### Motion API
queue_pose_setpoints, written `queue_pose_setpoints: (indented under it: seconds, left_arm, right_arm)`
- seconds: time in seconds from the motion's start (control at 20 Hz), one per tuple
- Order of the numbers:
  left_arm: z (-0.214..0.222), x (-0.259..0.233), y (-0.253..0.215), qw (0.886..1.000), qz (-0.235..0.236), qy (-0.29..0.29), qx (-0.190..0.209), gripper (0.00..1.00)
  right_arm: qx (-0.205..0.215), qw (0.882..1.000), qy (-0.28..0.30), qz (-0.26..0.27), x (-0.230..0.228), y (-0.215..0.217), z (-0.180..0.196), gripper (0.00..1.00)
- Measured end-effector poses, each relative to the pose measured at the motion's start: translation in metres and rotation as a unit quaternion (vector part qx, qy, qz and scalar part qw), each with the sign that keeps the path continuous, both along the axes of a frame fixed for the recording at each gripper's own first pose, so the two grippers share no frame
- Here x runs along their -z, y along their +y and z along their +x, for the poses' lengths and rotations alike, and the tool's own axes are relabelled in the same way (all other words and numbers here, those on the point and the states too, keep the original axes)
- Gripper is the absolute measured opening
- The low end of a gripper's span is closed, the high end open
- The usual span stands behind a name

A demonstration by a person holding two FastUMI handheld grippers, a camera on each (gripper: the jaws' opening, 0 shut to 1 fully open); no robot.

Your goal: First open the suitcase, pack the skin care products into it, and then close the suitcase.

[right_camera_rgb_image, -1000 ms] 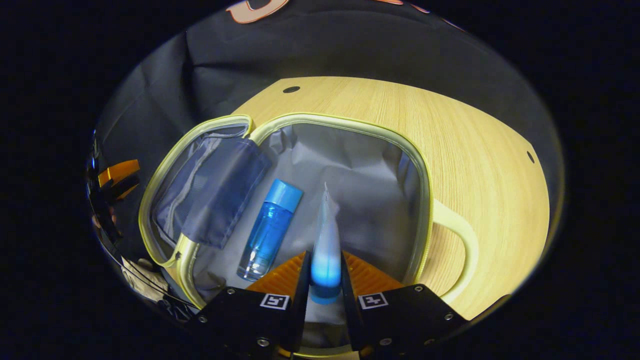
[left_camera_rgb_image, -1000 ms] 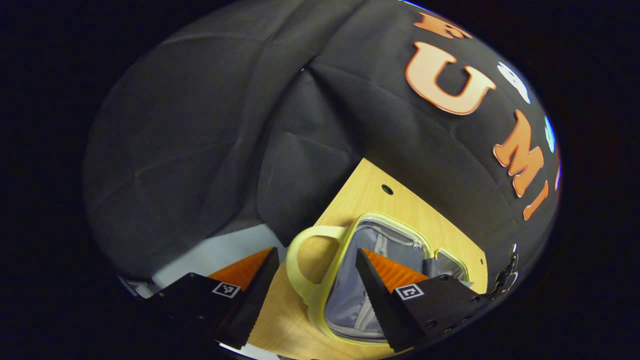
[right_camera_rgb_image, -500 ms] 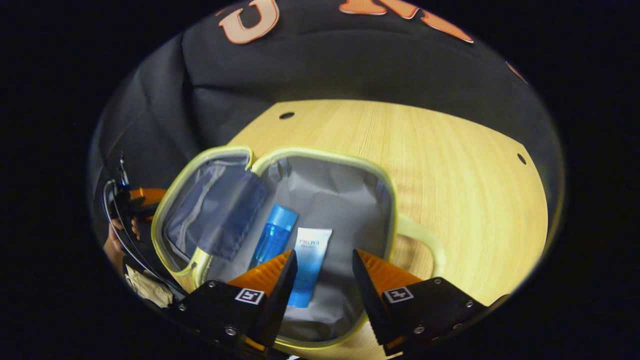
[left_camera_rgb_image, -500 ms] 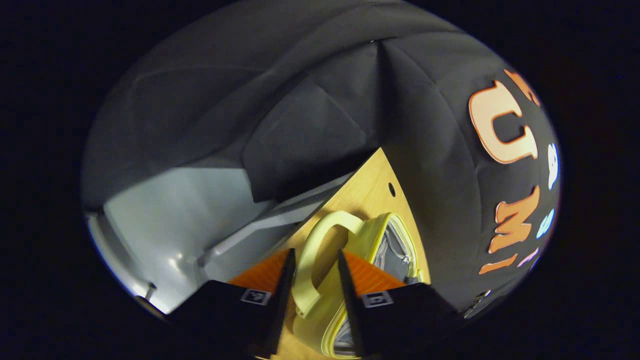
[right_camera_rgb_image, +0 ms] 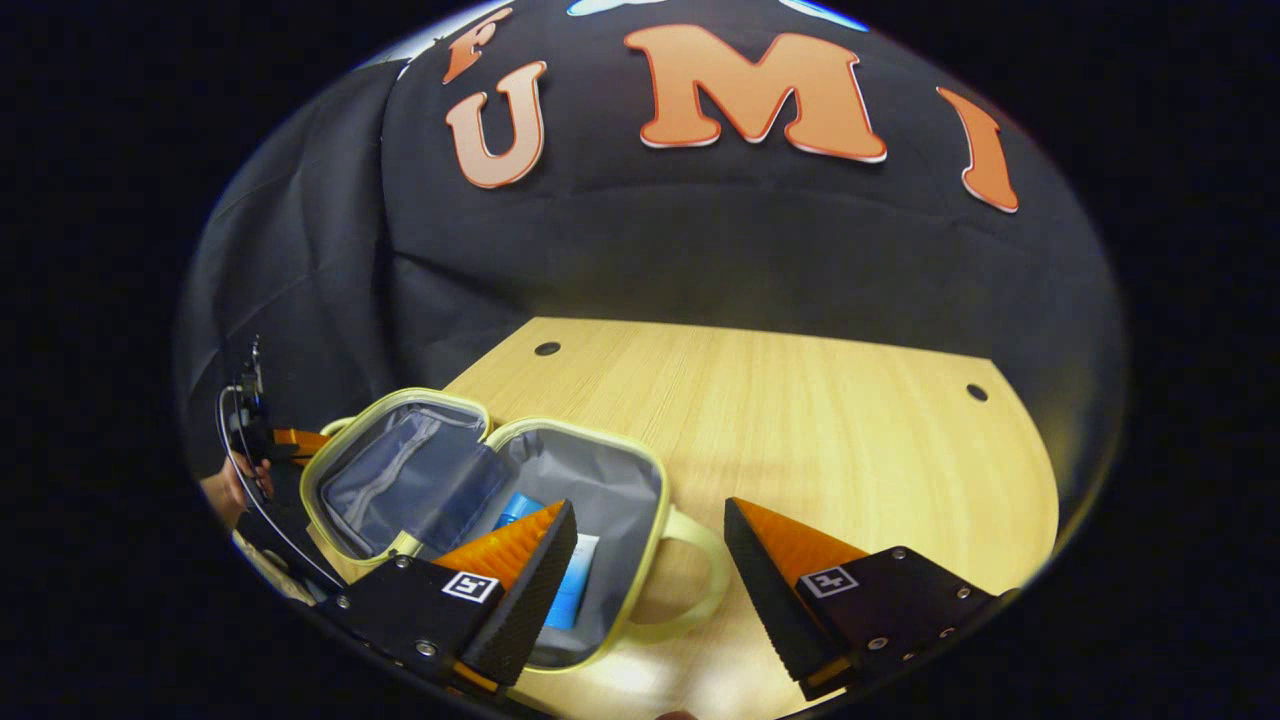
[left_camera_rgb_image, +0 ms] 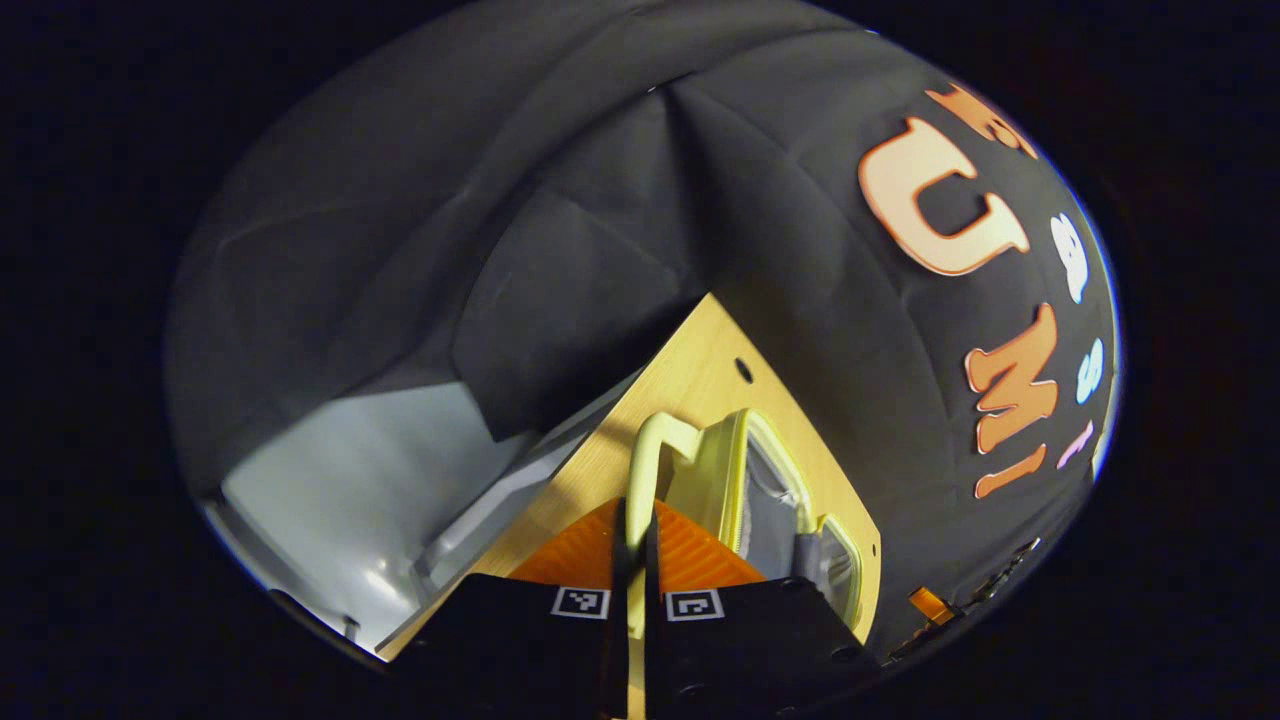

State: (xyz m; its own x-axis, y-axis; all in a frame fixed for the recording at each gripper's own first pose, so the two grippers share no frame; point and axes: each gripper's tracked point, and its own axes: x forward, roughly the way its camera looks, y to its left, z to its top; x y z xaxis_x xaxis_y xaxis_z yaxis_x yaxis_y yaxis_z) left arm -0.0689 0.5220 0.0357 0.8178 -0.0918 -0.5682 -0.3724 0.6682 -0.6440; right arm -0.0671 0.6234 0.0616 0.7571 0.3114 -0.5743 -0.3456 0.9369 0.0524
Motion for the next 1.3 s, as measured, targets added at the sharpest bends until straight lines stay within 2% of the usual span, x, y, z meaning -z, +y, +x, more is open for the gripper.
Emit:
queue_pose_setpoints:
  seconds: [0.15, 0.45, 0.65, 0.9, 1.3]
  left_arm:
    - [0.007, -0.074, -0.02, 0.997, 0.042, -0.057, 0.031, 0.06]
    - [0.028, -0.197, -0.11, 0.979, 0.103, -0.14, 0.105, 0.06]
    - [0.037, -0.223, -0.188, 0.967, 0.135, -0.16, 0.148, 0.06]
    - [0.035, -0.234, -0.271, 0.956, 0.142, -0.172, 0.191, 0.06]
    - [0.039, -0.207, -0.404, 0.939, 0.177, -0.153, 0.252, 0.06]
  right_arm:
    - [0.004, 0.999, -0.05, -0.012, -0.029, -0.021, 0.007, 0.94]
    - [0.016, 0.994, -0.11, 0.005, -0.081, -0.061, 0.017, 0.94]
    - [0.024, 0.99, -0.142, 0.005, -0.1, -0.094, 0.021, 0.94]
    - [0.022, 0.986, -0.165, -0.002, -0.112, -0.129, 0.02, 0.94]
    - [0.019, 0.984, -0.176, 0.006, -0.114, -0.179, 0.019, 0.94]
